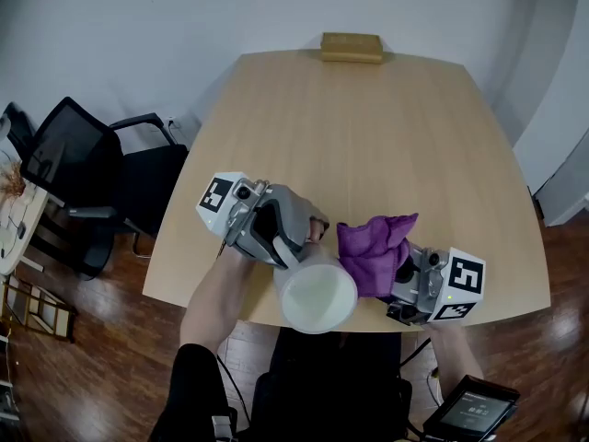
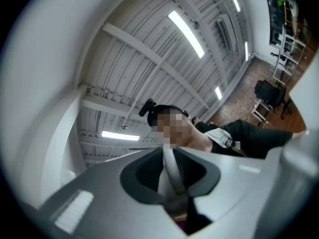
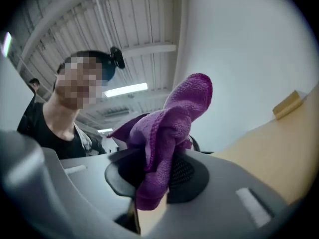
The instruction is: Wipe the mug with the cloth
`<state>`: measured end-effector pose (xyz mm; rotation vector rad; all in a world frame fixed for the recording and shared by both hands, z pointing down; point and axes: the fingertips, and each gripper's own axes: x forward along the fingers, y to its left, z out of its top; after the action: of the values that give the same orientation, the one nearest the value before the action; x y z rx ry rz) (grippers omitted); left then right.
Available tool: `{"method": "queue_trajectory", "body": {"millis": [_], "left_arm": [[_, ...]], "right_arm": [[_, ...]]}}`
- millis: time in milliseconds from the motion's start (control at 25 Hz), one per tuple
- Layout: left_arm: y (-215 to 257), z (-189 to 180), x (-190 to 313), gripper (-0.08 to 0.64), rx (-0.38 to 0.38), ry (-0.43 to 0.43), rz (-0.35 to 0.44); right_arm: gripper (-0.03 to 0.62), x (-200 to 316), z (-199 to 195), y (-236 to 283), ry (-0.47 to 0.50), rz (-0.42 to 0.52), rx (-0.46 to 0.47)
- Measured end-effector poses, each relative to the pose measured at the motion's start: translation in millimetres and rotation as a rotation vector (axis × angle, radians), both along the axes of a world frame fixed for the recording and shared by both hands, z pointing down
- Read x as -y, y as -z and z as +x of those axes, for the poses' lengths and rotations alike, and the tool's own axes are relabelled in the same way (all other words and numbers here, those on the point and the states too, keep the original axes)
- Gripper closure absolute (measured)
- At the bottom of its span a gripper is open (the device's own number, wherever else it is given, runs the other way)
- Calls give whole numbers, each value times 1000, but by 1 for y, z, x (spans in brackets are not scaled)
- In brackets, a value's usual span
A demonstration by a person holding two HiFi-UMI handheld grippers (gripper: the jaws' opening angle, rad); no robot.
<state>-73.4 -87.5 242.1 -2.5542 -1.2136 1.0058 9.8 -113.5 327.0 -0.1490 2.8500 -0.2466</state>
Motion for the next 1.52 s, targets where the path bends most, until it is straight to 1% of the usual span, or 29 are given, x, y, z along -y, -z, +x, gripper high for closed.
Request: {"method": "queue_trajectory", "body": {"millis": [40,80,160,200,280,400,440,480,520,600,760,840,960,1000,1040,1120,1200,1320,1360,1400,1440,1520], "left_arm": [[-2,0,-2,469,9,0,10],[-4,1,-4,471,19,3,18],[-9,6,-6,477,40,15,34],[-10,9,-7,477,50,19,42],[-13,13,-8,479,70,28,57],[-15,16,-11,480,90,27,71],[-15,16,-11,481,93,25,73],[-14,16,-12,482,93,23,74],[-14,16,-13,482,93,23,77],[-12,16,-14,482,91,20,84],[-8,13,-19,472,74,-3,92],[-8,12,-19,472,69,-8,95],[-7,13,-19,473,63,0,93],[-7,13,-18,476,62,4,93],[-7,14,-18,479,62,7,93],[-7,14,-18,480,64,9,94],[-7,14,-18,480,61,9,93],[-7,14,-17,480,56,18,89],[-7,14,-16,480,55,24,86],[-7,14,-15,480,54,29,82],[-7,15,-15,480,53,34,77],[-6,15,-14,479,50,39,73]], "right_arm": [[514,3,-4,-8,-25,9,-51],[514,7,-3,-12,-48,15,-81],[514,14,8,-4,-88,29,-77],[514,16,15,5,-99,41,-53],[514,14,30,35,-85,74,42],[514,2,47,80,5,111,225],[514,-2,48,88,41,110,266],[514,-5,44,92,80,98,287],[514,-9,36,92,119,75,287],[514,-17,14,83,178,28,243],[515,-18,-11,50,191,-10,146],[515,-10,-15,28,132,-6,70],[515,13,-13,-3,-20,30,-83],[514,17,-10,-7,-52,36,-103],[514,19,-5,-5,-71,40,-99],[514,18,7,13,-84,56,-38],[514,9,24,45,-59,81,83],[515,-18,53,91,67,100,318],[514,-26,55,99,114,86,369],[514,-33,53,100,151,68,390],[515,-35,46,95,170,50,381],[514,-31,25,75,173,5,317]]}}
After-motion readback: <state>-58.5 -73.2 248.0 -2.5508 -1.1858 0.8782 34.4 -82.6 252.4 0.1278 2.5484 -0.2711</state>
